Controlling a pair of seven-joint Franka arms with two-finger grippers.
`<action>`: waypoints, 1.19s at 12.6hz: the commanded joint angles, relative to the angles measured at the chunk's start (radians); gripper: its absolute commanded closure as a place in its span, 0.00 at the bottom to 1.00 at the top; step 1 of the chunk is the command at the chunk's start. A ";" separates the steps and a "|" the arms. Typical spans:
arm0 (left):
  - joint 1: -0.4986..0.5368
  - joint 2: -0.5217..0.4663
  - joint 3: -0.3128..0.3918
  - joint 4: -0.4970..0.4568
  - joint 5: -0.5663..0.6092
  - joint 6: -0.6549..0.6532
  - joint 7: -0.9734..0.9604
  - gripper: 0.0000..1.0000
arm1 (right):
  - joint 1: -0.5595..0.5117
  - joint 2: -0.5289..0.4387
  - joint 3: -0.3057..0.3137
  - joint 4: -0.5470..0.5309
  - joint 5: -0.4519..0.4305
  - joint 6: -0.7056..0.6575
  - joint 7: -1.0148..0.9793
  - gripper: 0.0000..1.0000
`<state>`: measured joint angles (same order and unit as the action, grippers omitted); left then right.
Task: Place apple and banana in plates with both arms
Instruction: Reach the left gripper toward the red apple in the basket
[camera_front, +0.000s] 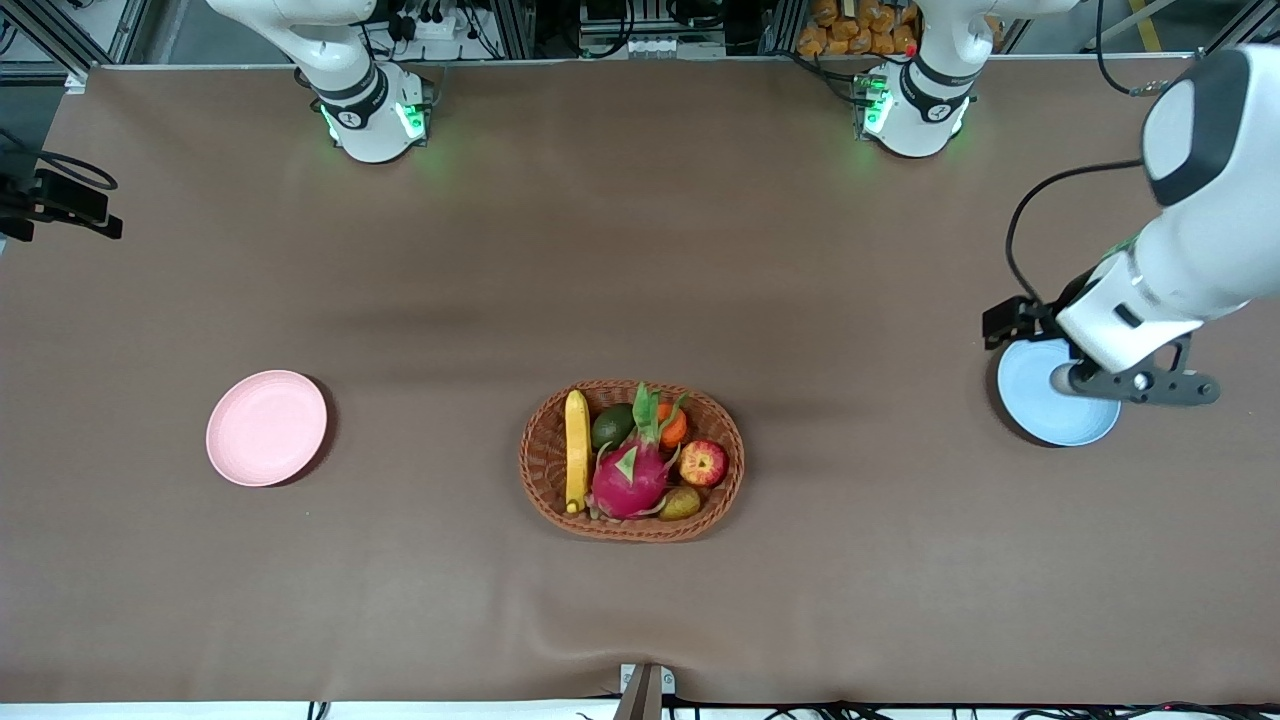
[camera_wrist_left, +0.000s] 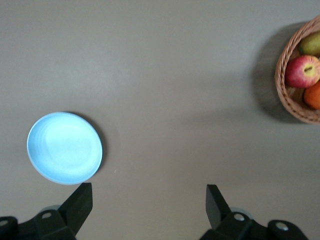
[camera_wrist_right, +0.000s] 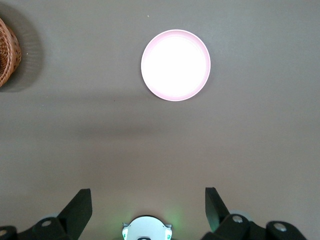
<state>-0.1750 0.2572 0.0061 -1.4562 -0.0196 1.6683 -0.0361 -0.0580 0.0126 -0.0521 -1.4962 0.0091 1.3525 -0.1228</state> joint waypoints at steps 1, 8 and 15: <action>-0.030 0.071 0.003 0.048 0.000 0.057 0.015 0.00 | -0.023 0.000 0.014 -0.028 0.034 0.017 -0.006 0.00; -0.130 0.238 0.003 0.100 0.006 0.235 -0.010 0.00 | -0.019 0.001 0.015 -0.088 0.055 0.066 -0.011 0.00; -0.238 0.356 0.003 0.100 0.003 0.436 -0.099 0.00 | -0.017 0.012 0.015 -0.127 0.064 0.111 -0.011 0.00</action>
<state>-0.3982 0.5833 0.0027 -1.3887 -0.0196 2.0810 -0.1110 -0.0584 0.0215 -0.0485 -1.6174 0.0579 1.4536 -0.1231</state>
